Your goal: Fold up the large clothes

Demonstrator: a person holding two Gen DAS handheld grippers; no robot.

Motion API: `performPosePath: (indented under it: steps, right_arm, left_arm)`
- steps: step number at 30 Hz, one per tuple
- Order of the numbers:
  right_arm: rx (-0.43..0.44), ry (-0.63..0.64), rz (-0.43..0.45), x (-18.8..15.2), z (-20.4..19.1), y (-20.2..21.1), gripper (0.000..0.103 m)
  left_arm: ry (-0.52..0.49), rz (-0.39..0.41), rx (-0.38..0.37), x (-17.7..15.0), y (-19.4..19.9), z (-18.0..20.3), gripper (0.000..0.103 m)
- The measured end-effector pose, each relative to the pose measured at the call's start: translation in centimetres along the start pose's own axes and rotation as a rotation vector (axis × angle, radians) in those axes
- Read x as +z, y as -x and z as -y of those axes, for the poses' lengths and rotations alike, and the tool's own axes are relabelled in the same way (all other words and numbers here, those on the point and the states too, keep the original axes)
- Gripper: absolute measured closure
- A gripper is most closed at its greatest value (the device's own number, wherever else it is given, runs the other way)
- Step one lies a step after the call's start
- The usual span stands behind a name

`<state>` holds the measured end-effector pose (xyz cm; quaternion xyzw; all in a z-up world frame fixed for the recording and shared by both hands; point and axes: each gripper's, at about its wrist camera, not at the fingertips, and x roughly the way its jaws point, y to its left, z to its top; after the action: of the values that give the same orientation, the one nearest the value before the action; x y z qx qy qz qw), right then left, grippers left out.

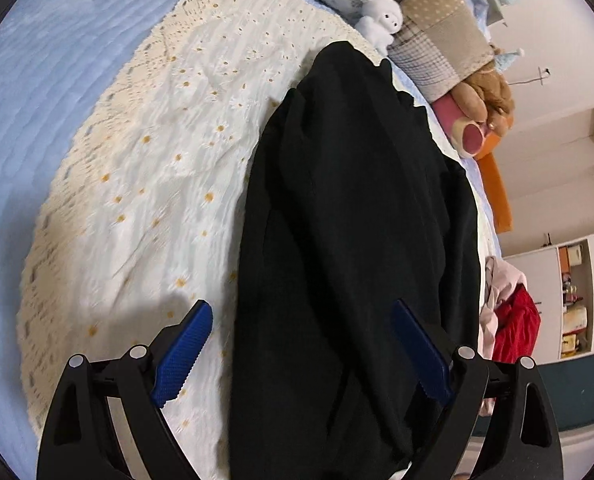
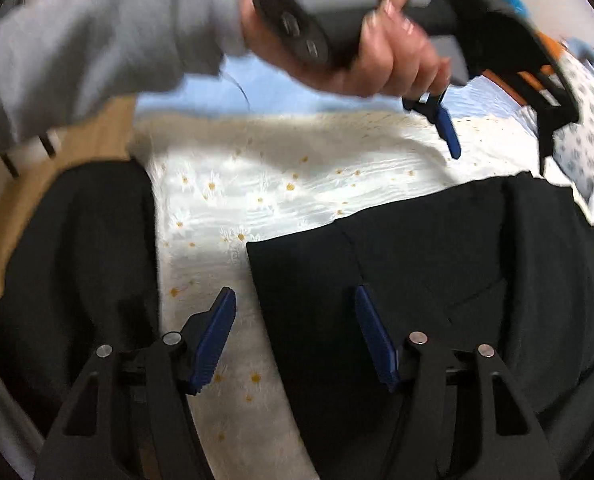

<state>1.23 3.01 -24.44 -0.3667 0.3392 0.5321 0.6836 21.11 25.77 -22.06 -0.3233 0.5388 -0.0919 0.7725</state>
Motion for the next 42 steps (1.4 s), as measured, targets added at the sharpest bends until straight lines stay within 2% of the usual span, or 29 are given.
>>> performPosePath:
  steps: [2, 4, 8, 11, 15, 18, 20, 21, 23, 24, 28, 34, 36, 39, 42]
  right_arm:
    - [-0.04, 0.019, -0.011, 0.5, -0.4, -0.8, 0.042]
    - [-0.063, -0.009, -0.006, 0.7, 0.3, -1.1, 0.047]
    - [-0.058, -0.154, 0.017, 1.2, 2.4, -1.7, 0.05]
    - [-0.002, -0.212, 0.017, 1.3, 3.1, -2.4, 0.049]
    - [-0.001, -0.216, 0.005, 1.7, 2.4, -2.8, 0.048]
    - [-0.056, -0.127, -0.027, 1.8, 1.2, -3.0, 0.048]
    - [-0.046, -0.127, -0.035, 1.6, 1.3, -3.1, 0.056]
    - [-0.038, -0.144, -0.037, 1.7, 1.7, -3.4, 0.064]
    - [-0.042, -0.193, -0.013, 1.6, 2.7, -3.0, 0.092]
    - [-0.016, -0.237, 0.019, 1.5, 3.5, -2.5, 0.095]
    - [0.111, -0.402, 0.134, 0.2, 6.6, -0.4, 0.096]
    - [0.453, -0.728, 0.325, -3.5, 13.1, 3.5, 0.096]
    - [0.567, -0.828, 0.425, -5.8, 15.6, 5.4, 0.095]
    - [0.636, -0.899, 0.532, -8.5, 17.9, 7.9, 0.095]
    - [0.684, -0.925, 0.611, -10.4, 19.1, 9.3, 0.095]
  left_arm:
    - [-0.02, 0.011, -0.003, -0.9, 0.9, -0.2, 0.011]
    - [-0.022, 0.013, -0.008, -1.5, 1.5, -0.6, 0.011]
    - [-0.035, 0.027, 0.006, -2.3, 2.9, -1.3, 0.011]
    - [-0.029, 0.036, 0.001, -2.6, 3.8, -1.9, 0.011]
    - [-0.014, 0.046, -0.01, -2.8, 4.3, -2.4, 0.011]
    - [-0.01, 0.033, -0.019, -3.0, 4.2, -2.4, 0.011]
    - [-0.009, 0.033, -0.019, -3.3, 4.1, -2.3, 0.011]
    - [-0.011, 0.032, -0.019, -3.5, 4.1, -2.3, 0.011]
    - [-0.013, 0.027, -0.013, -3.6, 4.0, -2.2, 0.011]
    - [-0.014, 0.023, -0.007, -3.6, 3.9, -2.2, 0.011]
    - [-0.004, 0.023, -0.004, -2.9, 3.6, -1.7, 0.011]
    - [-0.007, 0.017, -0.029, -0.3, 2.2, 0.6, 0.011]
    - [0.005, 0.006, -0.055, 0.9, 1.2, 1.2, 0.011]
    - [0.036, 0.0, -0.077, 3.7, -1.0, 2.6, 0.011]
    - [0.071, 0.024, -0.065, 7.3, -3.1, 4.2, 0.011]
